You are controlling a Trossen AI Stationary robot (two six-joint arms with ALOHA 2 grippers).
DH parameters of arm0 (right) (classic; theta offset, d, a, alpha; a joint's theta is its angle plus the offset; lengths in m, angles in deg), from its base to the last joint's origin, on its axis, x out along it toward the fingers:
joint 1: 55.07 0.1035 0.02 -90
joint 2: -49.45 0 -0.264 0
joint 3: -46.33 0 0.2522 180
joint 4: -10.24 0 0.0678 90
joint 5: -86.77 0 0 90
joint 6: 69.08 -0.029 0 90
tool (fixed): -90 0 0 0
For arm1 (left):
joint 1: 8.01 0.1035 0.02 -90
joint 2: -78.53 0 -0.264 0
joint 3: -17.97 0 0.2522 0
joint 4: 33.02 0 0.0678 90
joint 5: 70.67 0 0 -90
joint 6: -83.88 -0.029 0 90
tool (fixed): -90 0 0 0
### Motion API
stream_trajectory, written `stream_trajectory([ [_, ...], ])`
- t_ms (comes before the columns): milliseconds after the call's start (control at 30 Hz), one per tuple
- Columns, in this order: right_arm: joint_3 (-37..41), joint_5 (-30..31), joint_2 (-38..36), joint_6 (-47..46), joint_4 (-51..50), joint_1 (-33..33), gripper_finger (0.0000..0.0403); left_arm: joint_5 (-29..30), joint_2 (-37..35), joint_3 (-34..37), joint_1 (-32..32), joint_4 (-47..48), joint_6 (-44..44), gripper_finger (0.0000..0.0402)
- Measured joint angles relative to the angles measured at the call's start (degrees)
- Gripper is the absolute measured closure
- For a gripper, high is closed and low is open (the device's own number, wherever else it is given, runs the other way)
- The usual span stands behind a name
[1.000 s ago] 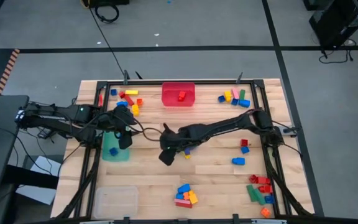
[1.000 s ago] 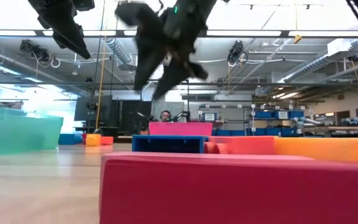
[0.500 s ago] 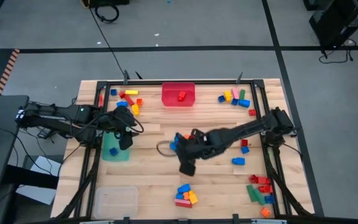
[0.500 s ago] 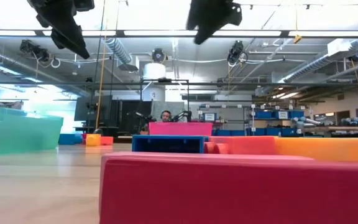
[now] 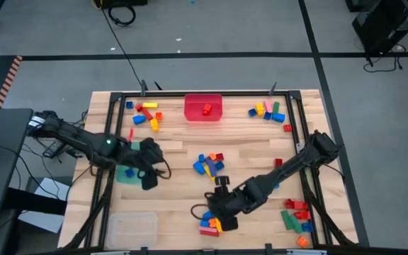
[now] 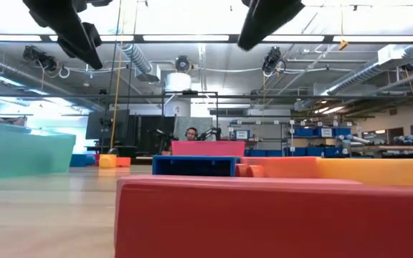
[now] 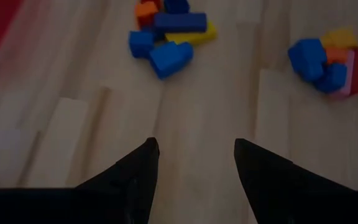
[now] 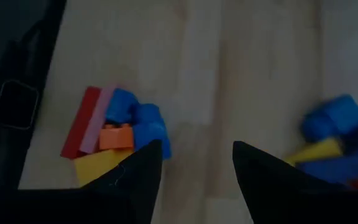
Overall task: Sort blocks by size
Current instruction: Put the blue 1 studded building block into the red bin
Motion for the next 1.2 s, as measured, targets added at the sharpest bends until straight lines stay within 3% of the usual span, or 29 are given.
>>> stream_trajectory([
  [400,15.25,-3.02,-0.07,7.84,22.09,1.04,0.0159,-0.17,5.71,0.02,-4.07,-5.34,1.73,0.0183],
  [667,19.39,-6.02,-0.09,12.21,27.53,1.02,0.016,0.02,5.63,0.02,-4.08,-7.85,1.73,0.0183],
  [1033,23.68,-4.52,-0.07,13.12,33.28,-0.03,0.0157,0.02,5.62,0.02,-4.08,-7.84,1.67,0.0183],
  [1200,24.14,-7.5,0.9,13.88,33.97,-0.57,0.0158,0.05,5.62,0.02,-4.08,-7.84,1.6,0.0183],
])
